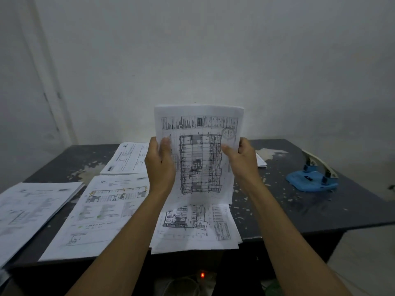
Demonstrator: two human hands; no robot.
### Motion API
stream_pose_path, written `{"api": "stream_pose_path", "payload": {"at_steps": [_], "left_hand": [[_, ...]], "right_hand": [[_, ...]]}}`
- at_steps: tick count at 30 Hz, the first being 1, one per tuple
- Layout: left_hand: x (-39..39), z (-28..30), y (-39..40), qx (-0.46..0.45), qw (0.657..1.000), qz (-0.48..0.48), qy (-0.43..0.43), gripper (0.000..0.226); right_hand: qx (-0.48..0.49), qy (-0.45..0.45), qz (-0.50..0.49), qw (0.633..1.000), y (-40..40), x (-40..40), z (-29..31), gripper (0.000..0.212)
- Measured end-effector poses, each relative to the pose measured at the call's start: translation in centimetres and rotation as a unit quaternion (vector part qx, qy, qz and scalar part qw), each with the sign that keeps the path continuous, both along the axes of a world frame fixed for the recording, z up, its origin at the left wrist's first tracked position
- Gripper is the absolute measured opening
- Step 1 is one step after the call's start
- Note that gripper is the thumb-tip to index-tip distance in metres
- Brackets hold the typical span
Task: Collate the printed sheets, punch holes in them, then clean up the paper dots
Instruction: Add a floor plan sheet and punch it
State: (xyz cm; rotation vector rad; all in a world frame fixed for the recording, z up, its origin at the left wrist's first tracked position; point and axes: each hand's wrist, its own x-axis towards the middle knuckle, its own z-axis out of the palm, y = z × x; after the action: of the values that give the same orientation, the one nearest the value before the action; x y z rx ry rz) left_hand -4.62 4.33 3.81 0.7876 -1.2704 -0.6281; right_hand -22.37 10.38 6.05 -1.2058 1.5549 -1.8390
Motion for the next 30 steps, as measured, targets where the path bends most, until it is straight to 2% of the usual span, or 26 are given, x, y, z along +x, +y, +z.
{"api": "stream_pose_path", "payload": {"at_steps": [2, 4, 6, 8, 11, 13, 14, 18, 21, 23, 25, 27, 28, 30], "left_hand": [[0.2, -0.1, -0.2, 0.0, 1.0, 0.001, 0.0, 0.025], [0.5, -0.1, -0.2, -0.001, 1.0, -0.002, -0.004, 0.025], [0.5, -0.1, 0.0, -0.002, 1.0, -0.006, -0.007, 0.021], [0.5, -0.3, 0.2, -0.006, 1.0, -0.013, -0.008, 0.021], [0.6, -0.3, 0.3, -0.015, 1.0, -0.023, -0.002, 0.02], [0.6, -0.4, 0.3, -0.026, 0.999, -0.022, -0.002, 0.02], [0.6, -0.5, 0.3, -0.028, 0.999, -0.018, -0.005, 0.02], [0.5, -0.5, 0.2, -0.029, 0.999, -0.019, -0.003, 0.021], [0.4, -0.5, 0.3, -0.038, 0.999, -0.003, -0.007, 0.021], [0.4, -0.2, 0.4, -0.04, 0.999, 0.013, 0.002, 0.021], [0.4, 0.4, 0.4, -0.046, 0.998, 0.028, 0.02, 0.022], [0.3, 1.1, 0.4, -0.056, 0.997, 0.031, 0.037, 0.022], [0.2, 1.5, 0.4, -0.059, 0.997, 0.03, 0.042, 0.022], [0.0, 1.8, 0.4, -0.06, 0.997, 0.02, 0.049, 0.02]], "right_hand": [[-0.015, 0.044, -0.052, 0.998, 0.4, 0.0, 0.7, 0.045], [-0.077, 0.15, -0.136, 0.976, 0.9, -0.1, 2.1, 0.063], [-0.163, 0.278, -0.183, 0.929, 1.3, 0.1, 4.2, 0.073], [-0.206, 0.404, -0.208, 0.867, 1.5, 0.8, 6.2, 0.079], [-0.145, 0.569, -0.192, 0.786, 1.5, 1.7, 7.7, 0.081], [-0.061, 0.633, -0.129, 0.761, 1.1, 2.0, 7.5, 0.072], [-0.047, 0.636, -0.112, 0.762, 1.0, 2.1, 7.3, 0.068], [-0.098, 0.602, -0.119, 0.784, 0.6, 1.8, 7.1, 0.068], [-0.091, 0.529, -0.067, 0.841, 0.5, 0.9, 6.1, 0.074], [-0.133, 0.384, -0.089, 0.91, 0.5, -0.3, 5.0, 0.083], [-0.103, 0.188, -0.055, 0.975, 0.8, -1.3, 3.8, 0.089], [-0.036, 0.047, 0.044, 0.997, 0.8, -2.1, 2.6, 0.074], [-0.012, 0.015, 0.08, 0.997, 0.7, -2.4, 1.9, 0.058], [-0.003, 0.006, 0.088, 0.996, 0.5, -2.6, 0.6, 0.031]]}}
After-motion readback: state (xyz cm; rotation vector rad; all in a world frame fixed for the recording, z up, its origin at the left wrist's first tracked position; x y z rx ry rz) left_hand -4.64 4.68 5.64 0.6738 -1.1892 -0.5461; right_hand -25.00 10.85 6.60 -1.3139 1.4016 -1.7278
